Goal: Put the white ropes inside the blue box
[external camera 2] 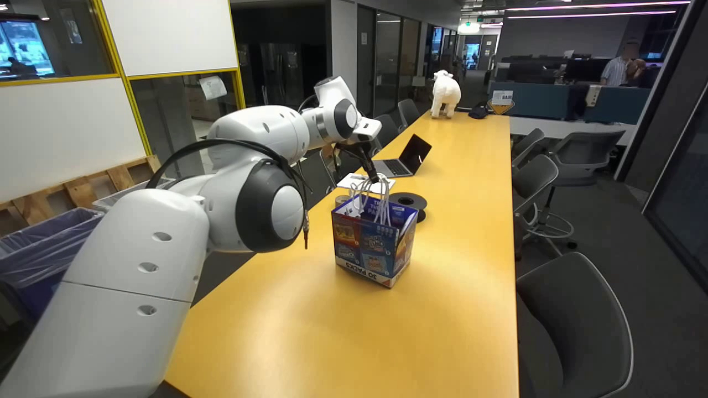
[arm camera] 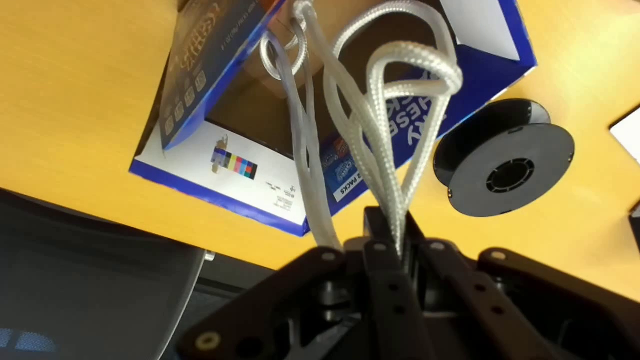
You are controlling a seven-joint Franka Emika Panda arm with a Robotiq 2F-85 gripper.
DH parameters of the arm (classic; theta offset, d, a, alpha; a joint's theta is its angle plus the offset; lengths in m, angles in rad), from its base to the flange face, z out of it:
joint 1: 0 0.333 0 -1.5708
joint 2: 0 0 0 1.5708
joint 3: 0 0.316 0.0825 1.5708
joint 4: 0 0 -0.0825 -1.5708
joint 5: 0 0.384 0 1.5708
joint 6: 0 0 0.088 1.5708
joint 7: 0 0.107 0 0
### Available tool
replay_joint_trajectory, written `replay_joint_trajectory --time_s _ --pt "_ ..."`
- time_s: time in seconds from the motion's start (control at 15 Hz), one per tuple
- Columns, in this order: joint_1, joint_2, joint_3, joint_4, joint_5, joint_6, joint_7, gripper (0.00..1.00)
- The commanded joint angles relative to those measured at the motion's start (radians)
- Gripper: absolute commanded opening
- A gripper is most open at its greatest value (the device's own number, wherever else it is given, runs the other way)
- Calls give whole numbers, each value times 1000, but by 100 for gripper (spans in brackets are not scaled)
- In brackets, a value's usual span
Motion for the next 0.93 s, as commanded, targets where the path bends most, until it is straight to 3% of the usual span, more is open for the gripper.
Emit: replay_joint_trajectory --time_s 0.0,0.07,0.13,0.47,0.73,0.87 --pt "-23 39 21 72 23 -44 -37 8" --pt "-26 41 26 72 24 -51 -48 33" --pt "-28 45 26 74 20 -55 -54 34" --pt "-25 45 17 65 2 -82 -85 70" --pt "-30 -27 36 9 1 -223 -316 99" --pt "-30 -71 35 -18 1 -304 -423 100"
